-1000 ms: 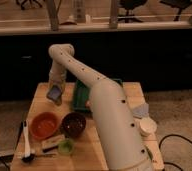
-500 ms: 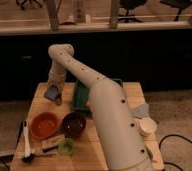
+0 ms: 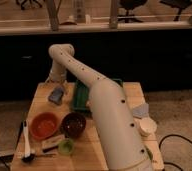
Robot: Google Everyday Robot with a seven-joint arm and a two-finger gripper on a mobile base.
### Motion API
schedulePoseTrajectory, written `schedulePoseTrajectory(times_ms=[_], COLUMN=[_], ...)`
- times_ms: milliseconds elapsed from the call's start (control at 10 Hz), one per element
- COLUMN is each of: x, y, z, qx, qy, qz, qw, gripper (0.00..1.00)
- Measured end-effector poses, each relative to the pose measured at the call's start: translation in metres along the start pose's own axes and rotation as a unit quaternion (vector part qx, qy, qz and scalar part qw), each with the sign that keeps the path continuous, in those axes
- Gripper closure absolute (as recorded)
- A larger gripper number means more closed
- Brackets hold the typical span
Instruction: Place sponge in metal cup
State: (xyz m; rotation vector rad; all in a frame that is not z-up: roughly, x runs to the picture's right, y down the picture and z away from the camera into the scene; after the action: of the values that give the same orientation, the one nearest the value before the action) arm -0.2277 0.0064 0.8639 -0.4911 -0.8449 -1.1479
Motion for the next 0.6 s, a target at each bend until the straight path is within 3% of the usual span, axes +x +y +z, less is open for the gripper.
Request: schedulePoseTrajectory(times_ms=[600], x=[0.0005], y=[0.0016], z=[0.0016], qx=[-0.003], qy=[-0.001], qz=[0.000], qw=[1.0000], gripper=[0.20])
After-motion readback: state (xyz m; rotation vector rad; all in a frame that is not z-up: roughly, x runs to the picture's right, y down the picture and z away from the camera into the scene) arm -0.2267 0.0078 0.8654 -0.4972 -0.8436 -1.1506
